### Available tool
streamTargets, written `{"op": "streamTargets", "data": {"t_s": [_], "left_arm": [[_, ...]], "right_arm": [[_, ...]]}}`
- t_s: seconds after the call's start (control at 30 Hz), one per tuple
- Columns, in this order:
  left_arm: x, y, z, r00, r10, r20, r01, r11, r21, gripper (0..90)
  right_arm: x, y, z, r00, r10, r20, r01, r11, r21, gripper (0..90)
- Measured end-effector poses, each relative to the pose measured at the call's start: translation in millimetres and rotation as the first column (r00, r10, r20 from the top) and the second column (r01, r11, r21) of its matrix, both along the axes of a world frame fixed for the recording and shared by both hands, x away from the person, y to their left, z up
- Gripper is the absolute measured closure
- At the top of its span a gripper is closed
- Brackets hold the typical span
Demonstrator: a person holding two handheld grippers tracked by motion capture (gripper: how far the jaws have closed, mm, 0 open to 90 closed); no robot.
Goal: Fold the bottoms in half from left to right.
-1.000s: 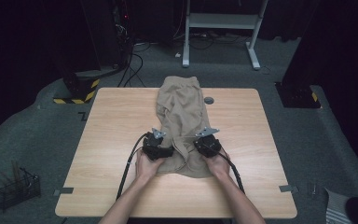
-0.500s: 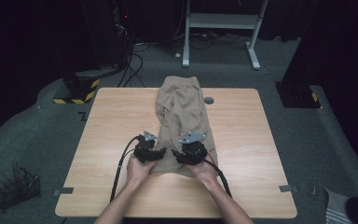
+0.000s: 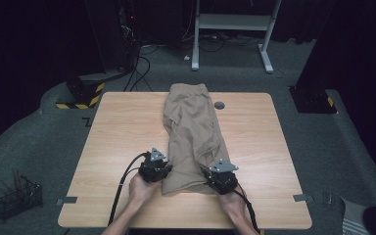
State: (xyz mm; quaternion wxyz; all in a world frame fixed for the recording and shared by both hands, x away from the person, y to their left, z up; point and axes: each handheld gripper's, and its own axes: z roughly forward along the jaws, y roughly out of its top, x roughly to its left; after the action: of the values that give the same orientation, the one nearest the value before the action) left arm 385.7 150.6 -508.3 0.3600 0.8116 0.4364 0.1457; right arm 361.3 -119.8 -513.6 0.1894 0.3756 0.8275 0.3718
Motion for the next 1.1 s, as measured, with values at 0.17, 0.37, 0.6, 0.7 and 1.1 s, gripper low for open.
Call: {"op": "streamTargets", "data": {"t_s": [0.17,0.37,0.6,0.7,1.1], "left_arm": [[15.4,1.1,5.3,0.9989,0.042,0.021,-0.041,0.9988,-0.025,48.6],[27.8,-2.3,-0.2,0.9996,0.028,0.005,-0.028,0.9996,0.009,72.7],[14.1,5.6,0.7,0.9999,0.014,0.005,-0.014,0.9987,0.049,85.8],[13.9,8.1,4.0,0.999,0.037,0.025,-0.038,0.9986,0.038,72.0],[49.9,-3.7,6.1,0.998,0.063,-0.009,-0.063,0.998,-0.01,67.7]], "right_arm": [[4.2,8.7,14.9,0.9982,0.005,0.06,-0.005,1.0,-0.002,53.6],[18.6,11.8,20.3,0.9966,-0.023,0.08,0.025,0.9995,-0.019,75.8],[-5.0,-32.8,8.1,0.9981,-0.057,0.022,0.058,0.9978,-0.032,83.9],[-10.8,-34.0,7.8,0.9984,-0.054,0.015,0.055,0.9981,-0.029,65.4],[60.4,-30.6,18.6,0.9879,-0.148,-0.046,0.146,0.9885,-0.039,65.7]]}}
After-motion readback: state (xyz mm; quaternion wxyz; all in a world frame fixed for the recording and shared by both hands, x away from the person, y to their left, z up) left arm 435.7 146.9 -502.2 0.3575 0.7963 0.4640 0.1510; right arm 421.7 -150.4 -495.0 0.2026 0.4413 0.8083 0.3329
